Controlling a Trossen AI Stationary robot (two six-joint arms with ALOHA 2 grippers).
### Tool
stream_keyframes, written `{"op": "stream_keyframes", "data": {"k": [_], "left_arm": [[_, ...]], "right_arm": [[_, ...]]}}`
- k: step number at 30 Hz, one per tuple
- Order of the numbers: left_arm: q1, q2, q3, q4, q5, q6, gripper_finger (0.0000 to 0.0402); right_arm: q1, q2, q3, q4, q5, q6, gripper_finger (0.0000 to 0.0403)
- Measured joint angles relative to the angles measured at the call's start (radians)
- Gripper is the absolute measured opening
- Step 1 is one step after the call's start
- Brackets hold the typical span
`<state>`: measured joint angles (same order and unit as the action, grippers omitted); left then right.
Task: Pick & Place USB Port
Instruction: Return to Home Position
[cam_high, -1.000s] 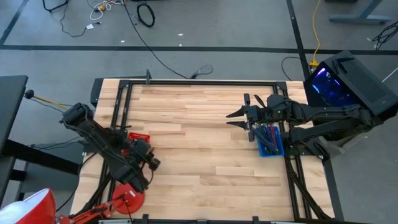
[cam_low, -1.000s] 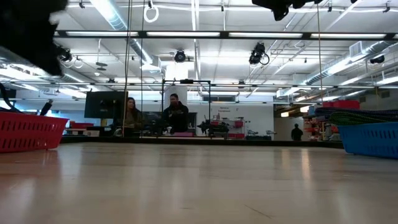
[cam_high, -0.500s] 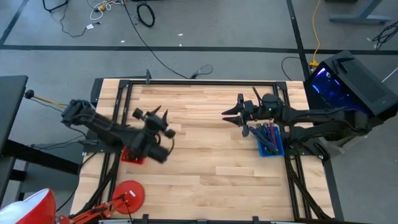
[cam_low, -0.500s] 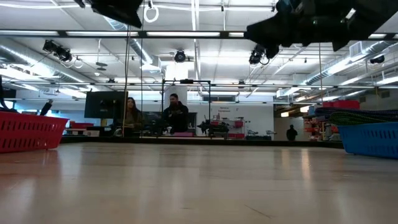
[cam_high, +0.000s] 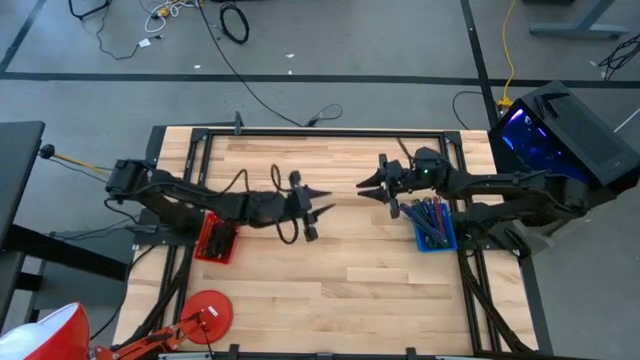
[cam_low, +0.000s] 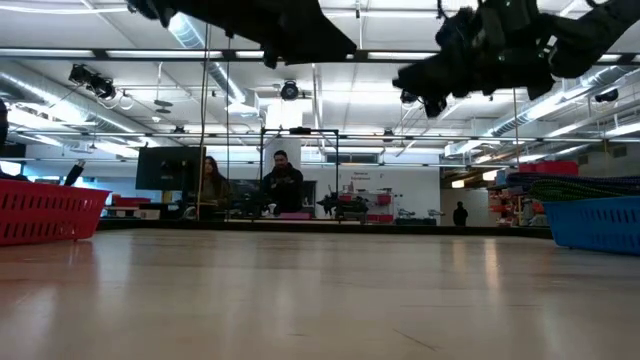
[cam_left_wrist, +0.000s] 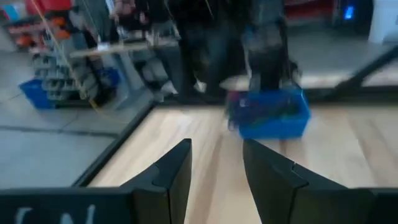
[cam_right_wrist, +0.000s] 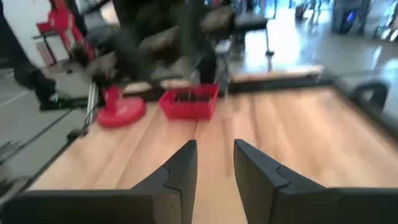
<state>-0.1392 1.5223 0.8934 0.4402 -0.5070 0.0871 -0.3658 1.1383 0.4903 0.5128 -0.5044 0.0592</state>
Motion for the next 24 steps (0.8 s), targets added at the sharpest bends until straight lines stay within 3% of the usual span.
{"op": "stream_keyframes", "data": {"k": [7,12,17,24], "left_arm": [[0.075,0.002,-0.032,0.056,0.009,-0.014,0.0149],[0.081,0.002,-0.03,0.061,0.007,-0.158,0.0149],[0.079,0.002,-0.03,0.07,0.007,-0.258,0.0149],[0.084,0.002,-0.033,0.072,0.027,-0.261,0.0149]], "right_arm": [[0.005,0.077,-0.032,0.078,0.0,-0.008,0.0107],[0.008,0.08,-0.032,0.086,0.015,0.144,0.0107],[0.008,0.08,-0.032,0.095,0.016,0.167,0.0107],[0.01,0.079,-0.032,0.085,0.017,0.165,0.0107]]}}
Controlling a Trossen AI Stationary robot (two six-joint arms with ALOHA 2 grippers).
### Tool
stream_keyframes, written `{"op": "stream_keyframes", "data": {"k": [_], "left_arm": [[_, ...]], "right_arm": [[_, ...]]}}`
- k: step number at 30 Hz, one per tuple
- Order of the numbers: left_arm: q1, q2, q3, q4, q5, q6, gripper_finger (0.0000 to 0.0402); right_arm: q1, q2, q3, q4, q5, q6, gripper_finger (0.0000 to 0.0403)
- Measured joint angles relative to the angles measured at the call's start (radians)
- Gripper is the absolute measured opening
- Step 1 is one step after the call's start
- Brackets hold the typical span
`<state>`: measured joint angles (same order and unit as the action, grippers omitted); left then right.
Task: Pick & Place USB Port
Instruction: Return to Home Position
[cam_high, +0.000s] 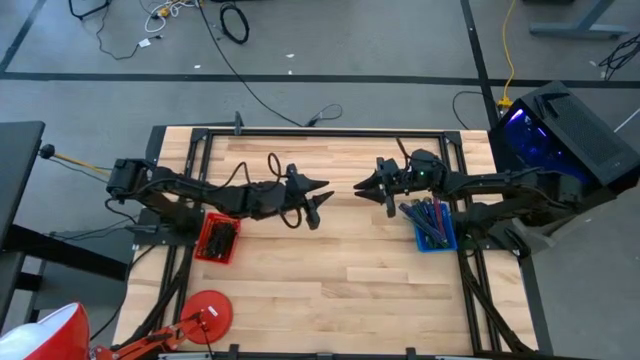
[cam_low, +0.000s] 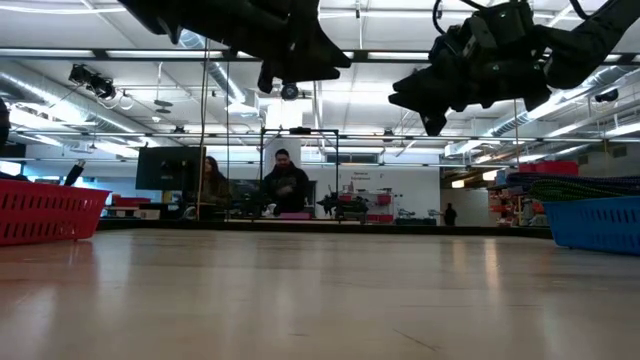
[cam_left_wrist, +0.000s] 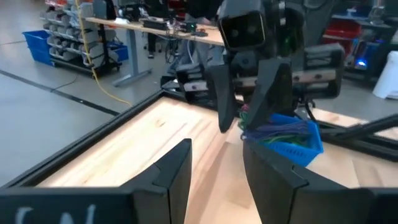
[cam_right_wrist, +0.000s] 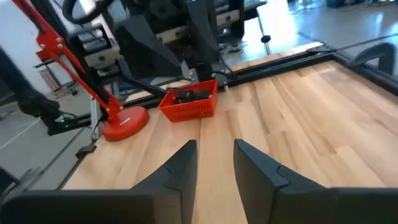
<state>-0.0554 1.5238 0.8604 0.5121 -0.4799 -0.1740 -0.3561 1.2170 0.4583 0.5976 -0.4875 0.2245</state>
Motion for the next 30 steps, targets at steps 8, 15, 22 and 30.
{"op": "stream_keyframes", "data": {"k": [8,15,22,30], "left_arm": [[-0.02,-0.118,-0.119,-0.005,0.039,0.001,0.0149],[-0.021,-0.371,-0.307,0.001,0.072,0.001,0.0149],[-0.013,-0.592,-0.452,0.003,0.074,0.001,0.0149],[-0.013,-0.791,-0.632,-0.002,0.073,0.001,0.0149]], "right_arm": [[0.032,-0.196,-0.03,-0.058,0.211,-0.001,0.0107],[0.081,-0.502,-0.14,-0.043,0.325,-0.001,0.0107],[0.141,-0.734,-0.258,-0.047,0.331,-0.001,0.0107],[0.158,-0.93,-0.372,-0.046,0.323,-0.001,0.0107]]}}
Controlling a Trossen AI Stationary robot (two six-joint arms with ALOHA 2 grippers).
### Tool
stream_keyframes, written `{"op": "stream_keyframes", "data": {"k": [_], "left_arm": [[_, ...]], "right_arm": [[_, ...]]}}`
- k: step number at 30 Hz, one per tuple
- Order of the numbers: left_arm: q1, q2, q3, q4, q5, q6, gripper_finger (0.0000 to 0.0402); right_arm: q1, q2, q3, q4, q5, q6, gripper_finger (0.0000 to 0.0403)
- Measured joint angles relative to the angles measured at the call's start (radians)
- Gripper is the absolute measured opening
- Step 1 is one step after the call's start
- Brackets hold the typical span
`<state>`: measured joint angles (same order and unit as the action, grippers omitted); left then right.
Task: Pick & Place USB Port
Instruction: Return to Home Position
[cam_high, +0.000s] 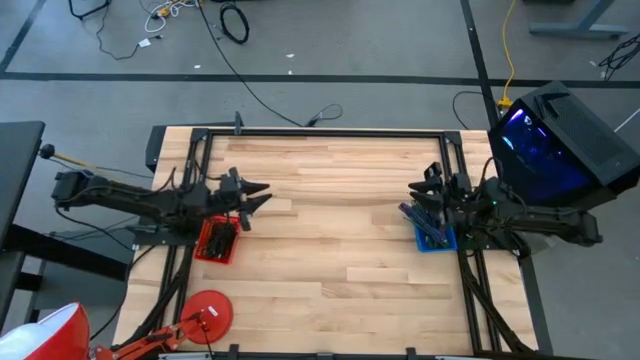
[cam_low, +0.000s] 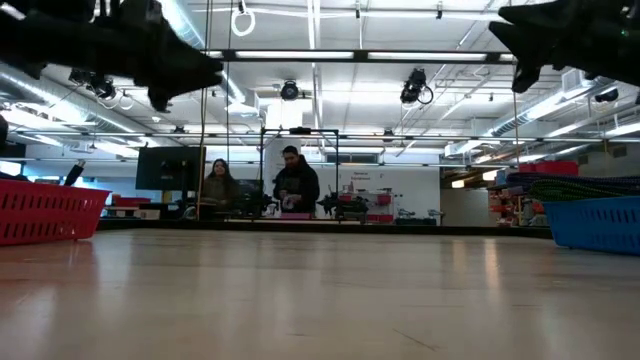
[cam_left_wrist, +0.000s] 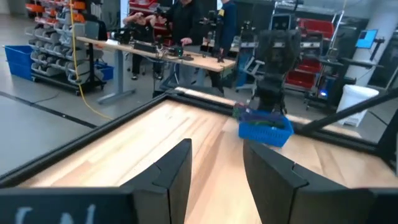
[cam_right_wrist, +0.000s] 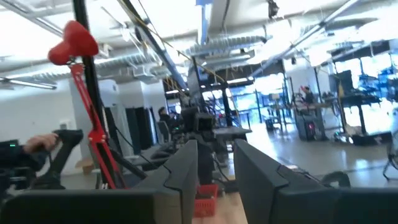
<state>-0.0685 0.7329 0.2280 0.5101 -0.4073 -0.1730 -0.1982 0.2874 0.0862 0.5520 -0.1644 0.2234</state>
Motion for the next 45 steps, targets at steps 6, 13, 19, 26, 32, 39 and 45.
{"op": "stream_keyframes", "data": {"k": [6,13,19,26,32,39,45], "left_arm": [[0.0,-0.13,-0.13,-0.002,0.003,0.0,0.0149],[0.0,-0.293,-0.219,-0.024,0.001,0.0,0.0149],[0.0,-0.475,-0.218,-0.098,0.001,0.0,0.0149],[0.0,-0.681,-0.219,-0.093,0.001,0.0,0.0149],[0.0,-0.73,-0.219,-0.054,0.002,0.0,0.0149],[0.026,-0.732,-0.219,-0.062,0.005,0.0,0.0149],[0.097,-0.732,-0.219,-0.06,0.005,0.0,0.0149]], "right_arm": [[0.0,-0.147,-0.074,-0.027,-0.009,-0.001,0.0107],[0.004,-0.287,-0.071,-0.141,-0.009,0.0,0.0107],[0.006,-0.287,-0.07,-0.102,-0.009,0.0,0.0107],[0.006,-0.28,-0.07,-0.106,-0.009,0.0,0.0107],[0.006,-0.28,-0.07,-0.104,-0.009,0.0,0.0107],[0.006,-0.279,-0.07,-0.127,-0.009,-0.007,0.0107],[0.005,-0.28,-0.07,-0.128,0.0,-0.129,0.0107]]}}
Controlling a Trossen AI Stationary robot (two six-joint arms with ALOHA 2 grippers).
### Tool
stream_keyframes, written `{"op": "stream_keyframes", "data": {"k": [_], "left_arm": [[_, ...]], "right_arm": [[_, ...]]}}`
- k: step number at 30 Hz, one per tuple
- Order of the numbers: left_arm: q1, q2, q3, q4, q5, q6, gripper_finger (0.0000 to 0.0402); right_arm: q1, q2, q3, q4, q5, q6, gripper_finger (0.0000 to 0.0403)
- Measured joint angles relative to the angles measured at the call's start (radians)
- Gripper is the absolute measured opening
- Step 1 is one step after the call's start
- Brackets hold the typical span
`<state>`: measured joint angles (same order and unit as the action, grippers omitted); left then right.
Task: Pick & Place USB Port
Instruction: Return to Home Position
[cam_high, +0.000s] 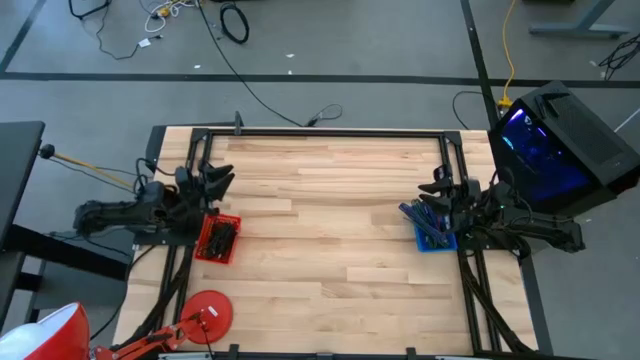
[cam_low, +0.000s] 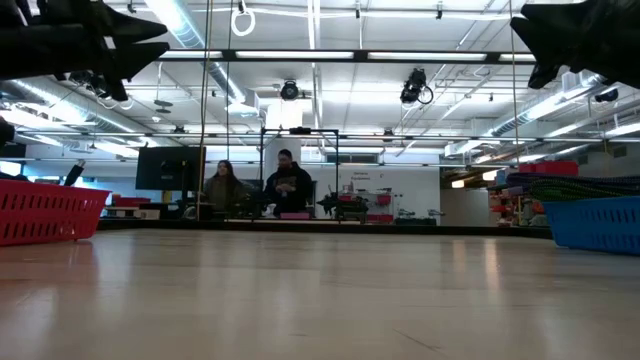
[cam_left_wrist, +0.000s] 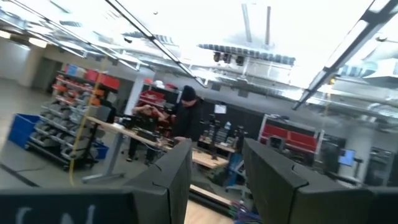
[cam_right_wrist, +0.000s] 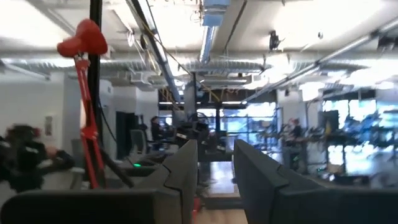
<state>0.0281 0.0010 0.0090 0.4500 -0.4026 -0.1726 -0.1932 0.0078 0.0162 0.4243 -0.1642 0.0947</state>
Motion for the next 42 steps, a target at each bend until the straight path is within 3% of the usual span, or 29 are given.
{"op": "stream_keyframes", "data": {"k": [9,22,37,42], "left_arm": [[0.071,0.0,0.0,0.0,0.0,0.0,0.0149],[0.087,0.0,0.0,0.0,0.0,0.0,0.0149],[0.164,0.0,-0.001,-0.004,0.0,0.0,0.0149],[0.172,0.0,-0.001,-0.137,0.051,-0.014,0.0149]], "right_arm": [[-0.002,0.0,0.0,-0.007,0.025,-0.129,0.0107],[-0.002,0.001,0.0,-0.367,0.052,-0.073,0.0107],[-0.002,0.0,0.0,-0.388,0.052,-0.07,0.0107],[-0.002,0.0,0.0,-0.388,0.052,-0.07,0.0107]]}}
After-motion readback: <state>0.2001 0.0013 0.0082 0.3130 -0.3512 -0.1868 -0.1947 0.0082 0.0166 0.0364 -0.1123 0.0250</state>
